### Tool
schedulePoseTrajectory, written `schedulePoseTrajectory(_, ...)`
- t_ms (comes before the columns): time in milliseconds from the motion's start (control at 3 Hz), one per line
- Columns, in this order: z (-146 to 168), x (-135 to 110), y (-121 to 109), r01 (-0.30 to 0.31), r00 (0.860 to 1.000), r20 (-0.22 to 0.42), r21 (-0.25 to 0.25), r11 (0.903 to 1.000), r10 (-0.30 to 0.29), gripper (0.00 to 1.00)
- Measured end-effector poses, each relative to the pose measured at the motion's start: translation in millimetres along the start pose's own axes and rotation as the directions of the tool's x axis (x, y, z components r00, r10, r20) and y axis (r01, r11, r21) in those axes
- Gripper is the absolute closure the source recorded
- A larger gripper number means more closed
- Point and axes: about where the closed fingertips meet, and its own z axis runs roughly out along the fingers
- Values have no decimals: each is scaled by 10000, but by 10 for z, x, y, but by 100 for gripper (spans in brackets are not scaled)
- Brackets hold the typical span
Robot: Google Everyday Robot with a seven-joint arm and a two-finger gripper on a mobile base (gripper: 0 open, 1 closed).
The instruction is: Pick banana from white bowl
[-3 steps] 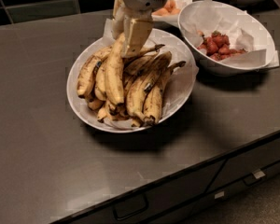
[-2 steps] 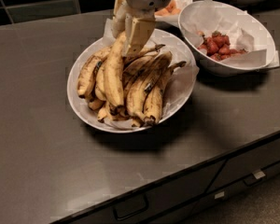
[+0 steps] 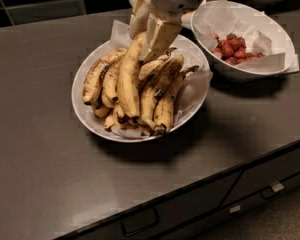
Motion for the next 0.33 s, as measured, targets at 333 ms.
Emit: schedulePoseTrajectory(333,-7,3,3,-10,10000,6,19,10000,10,100)
